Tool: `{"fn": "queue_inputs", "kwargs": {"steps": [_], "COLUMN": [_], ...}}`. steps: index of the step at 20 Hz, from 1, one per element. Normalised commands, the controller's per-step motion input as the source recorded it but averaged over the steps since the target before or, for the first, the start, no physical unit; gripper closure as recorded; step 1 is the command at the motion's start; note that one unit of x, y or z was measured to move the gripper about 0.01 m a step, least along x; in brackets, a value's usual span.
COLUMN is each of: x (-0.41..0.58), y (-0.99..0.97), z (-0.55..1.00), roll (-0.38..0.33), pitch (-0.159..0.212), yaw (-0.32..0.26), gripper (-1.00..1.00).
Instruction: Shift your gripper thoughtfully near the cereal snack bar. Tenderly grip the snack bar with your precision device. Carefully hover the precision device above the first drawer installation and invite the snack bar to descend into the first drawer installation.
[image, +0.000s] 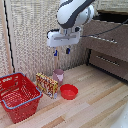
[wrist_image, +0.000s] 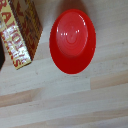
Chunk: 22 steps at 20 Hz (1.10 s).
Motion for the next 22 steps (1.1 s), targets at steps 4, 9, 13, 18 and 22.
{"fn": "queue_inputs", "kwargs": {"steps": [4,9,13,18,22], "x": [0.251,0.245,0.249,0.267,0.31], "y": [0.64,0.67,0.58,0.56,0.47], "z": [-0.18,-0.18,-0.2,-0.23,-0.32], "roll": [-0.08,-0.105,-0.106,-0.121,-0.125], "pitch": [0.0,0.0,0.0,0.0,0.0], "yaw": [0.034,0.066,0.098,0.103,0.124], "gripper": [-1.0,-1.0,-1.0,-1.0,-1.0]}}
